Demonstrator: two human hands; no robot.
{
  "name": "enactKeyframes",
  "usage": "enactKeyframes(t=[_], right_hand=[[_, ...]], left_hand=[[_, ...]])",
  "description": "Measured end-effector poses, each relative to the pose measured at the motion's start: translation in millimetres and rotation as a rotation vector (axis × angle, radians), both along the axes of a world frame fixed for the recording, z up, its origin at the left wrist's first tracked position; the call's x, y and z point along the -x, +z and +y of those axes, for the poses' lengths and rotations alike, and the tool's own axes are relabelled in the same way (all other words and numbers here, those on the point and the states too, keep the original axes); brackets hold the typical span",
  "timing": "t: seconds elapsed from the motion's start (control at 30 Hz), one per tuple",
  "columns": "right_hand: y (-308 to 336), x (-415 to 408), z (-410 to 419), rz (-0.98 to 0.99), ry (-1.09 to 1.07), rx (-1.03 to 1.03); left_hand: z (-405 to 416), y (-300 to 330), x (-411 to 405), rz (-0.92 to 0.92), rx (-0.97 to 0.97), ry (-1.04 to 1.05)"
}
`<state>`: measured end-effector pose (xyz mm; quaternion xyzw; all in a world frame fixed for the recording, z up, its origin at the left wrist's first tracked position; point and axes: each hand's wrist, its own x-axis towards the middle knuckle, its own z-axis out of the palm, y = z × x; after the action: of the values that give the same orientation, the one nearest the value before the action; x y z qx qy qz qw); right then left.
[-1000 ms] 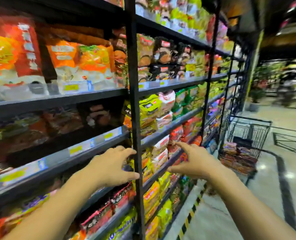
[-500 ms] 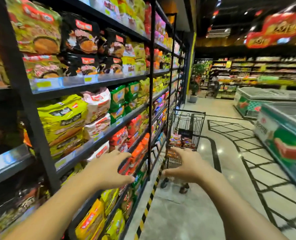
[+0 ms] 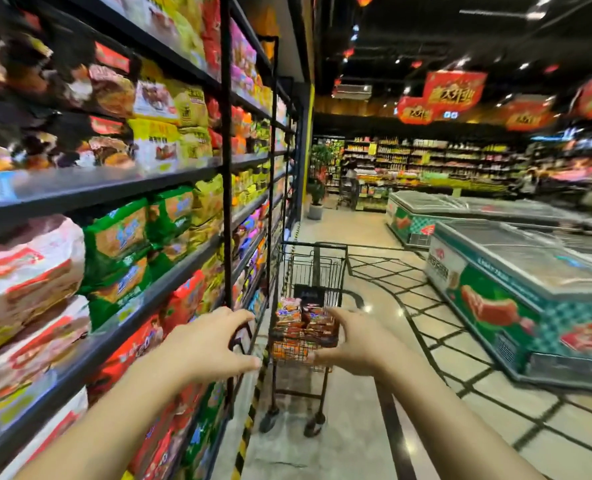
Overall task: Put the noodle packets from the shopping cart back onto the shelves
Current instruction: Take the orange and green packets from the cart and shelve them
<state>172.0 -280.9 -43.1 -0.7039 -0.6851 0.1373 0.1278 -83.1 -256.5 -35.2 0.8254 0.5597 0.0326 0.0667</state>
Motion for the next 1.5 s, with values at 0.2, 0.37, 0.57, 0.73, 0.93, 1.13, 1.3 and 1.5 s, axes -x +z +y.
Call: enactKeyframes(t=[0.2,0.37,0.57,0.73,0.93,1.13,1.3,1.5], right_hand=[[-11,-20,78,-0.006,-0.033,0.029],[-25,-52,148,0.008,-0.062,0.054],[-37,-112,249,0.034,-0.089,0.097],[-35,-172,350,-0.002,-0.079,0.109],[-47,-222,454,-0.012,-0.067,0.173],[-77,-245,552,-0.007,-0.046,0.256],[-107,-247,638,-0.009,-0.057,0.324],[-137,-243,745,0.007,-0.163,0.376]], left_hand=[[93,-9,-30,0.007,0.005,-0.016],[169,-22,-64,0.008,0.023,-0.038],[279,-40,-124,0.031,0.064,-0.042],[375,-44,-180,0.037,0.055,-0.014],[483,-72,-233,0.004,0.098,-0.010],[576,-106,-260,0.021,0.180,0.021],[671,-142,-261,0.018,0.241,-0.011],[790,-180,-269,0.018,0.265,-0.078]])
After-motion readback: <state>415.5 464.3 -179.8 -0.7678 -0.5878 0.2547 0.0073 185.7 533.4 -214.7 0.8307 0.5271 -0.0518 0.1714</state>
